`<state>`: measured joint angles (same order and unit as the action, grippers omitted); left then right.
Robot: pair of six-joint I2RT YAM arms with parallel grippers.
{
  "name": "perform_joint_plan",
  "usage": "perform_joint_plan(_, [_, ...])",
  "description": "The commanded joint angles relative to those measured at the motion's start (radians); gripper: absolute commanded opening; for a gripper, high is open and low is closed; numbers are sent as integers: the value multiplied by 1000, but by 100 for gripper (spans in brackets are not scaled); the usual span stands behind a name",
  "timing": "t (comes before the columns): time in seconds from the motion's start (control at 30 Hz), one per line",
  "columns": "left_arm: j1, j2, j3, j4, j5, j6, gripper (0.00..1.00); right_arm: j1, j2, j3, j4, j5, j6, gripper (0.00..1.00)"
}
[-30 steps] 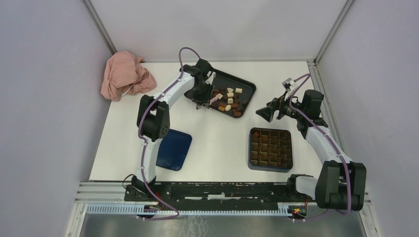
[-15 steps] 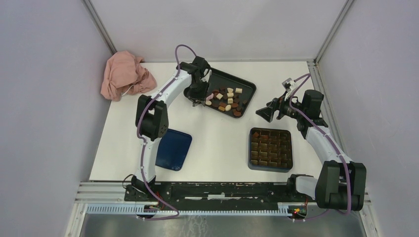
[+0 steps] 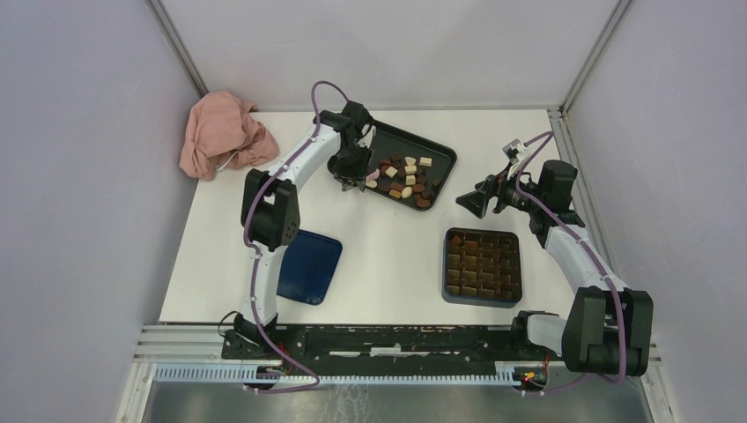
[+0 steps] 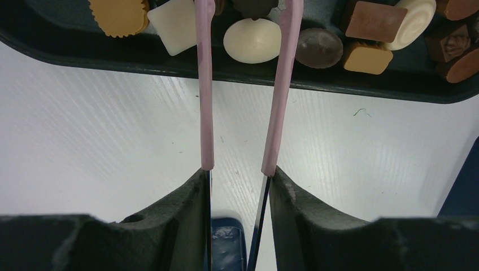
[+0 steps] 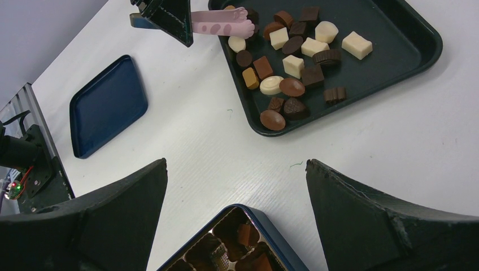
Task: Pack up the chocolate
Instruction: Pick up the fake chocolate from the plate.
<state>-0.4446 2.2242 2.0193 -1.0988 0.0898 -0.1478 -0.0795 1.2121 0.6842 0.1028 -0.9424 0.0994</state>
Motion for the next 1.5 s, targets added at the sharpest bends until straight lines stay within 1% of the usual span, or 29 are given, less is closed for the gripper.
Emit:
perform_joint_plan(0.0, [0, -45, 6, -8, 42, 49, 47, -3, -7, 36, 26, -18, -11, 98])
perform_joint_plan(0.37, [0, -25, 12, -1, 92, 48, 45, -3, -8, 37, 26, -18, -10, 98])
perform_joint_plan(0.6, [0, -24, 12, 0, 77, 48, 45, -5, -8, 37, 26, -18, -10, 98])
perform_joint_plan(0.9, [-1, -19, 9, 14, 148, 50, 44, -6, -9, 37, 26, -16, -12, 98])
perform_joint_plan(1.2, [14, -26, 47, -7, 20, 56, 45, -8, -9, 37, 25, -19, -10, 98])
perform_joint_plan(1.47, [58, -27, 79, -9, 5, 64, 45, -9, -4, 37, 26, -21, -10, 98])
